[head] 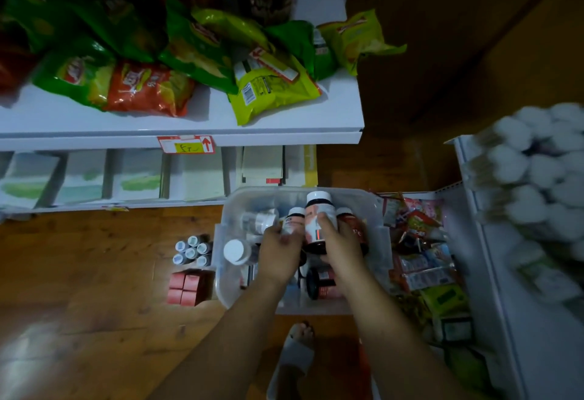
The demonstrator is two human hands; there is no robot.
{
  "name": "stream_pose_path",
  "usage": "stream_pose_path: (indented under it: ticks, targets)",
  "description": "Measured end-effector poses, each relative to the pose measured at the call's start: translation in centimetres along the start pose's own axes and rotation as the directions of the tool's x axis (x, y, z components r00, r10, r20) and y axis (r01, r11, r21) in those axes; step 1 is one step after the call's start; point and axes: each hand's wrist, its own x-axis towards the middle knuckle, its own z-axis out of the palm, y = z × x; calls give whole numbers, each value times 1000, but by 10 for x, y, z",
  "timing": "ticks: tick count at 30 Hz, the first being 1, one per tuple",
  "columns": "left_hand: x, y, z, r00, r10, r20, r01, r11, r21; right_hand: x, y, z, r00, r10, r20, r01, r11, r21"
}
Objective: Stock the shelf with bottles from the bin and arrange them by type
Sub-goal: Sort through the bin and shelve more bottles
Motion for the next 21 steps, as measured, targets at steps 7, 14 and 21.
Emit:
stream_pose_path:
  ticks: [7,14,21]
  targets:
    - [-93,99,-38,949,165,268,-27,891,-452,-127,-72,-58,970,-226,88,190,934,304]
    - [-195,228,-47,737,467,488,-223,851,-476,-263,-162,-122,879,-473,-62,460,807,370]
    - [-284,287,-45,526,510,681,-290,860,-421,-360,-195,-159,745,-584,-322,667,660,346]
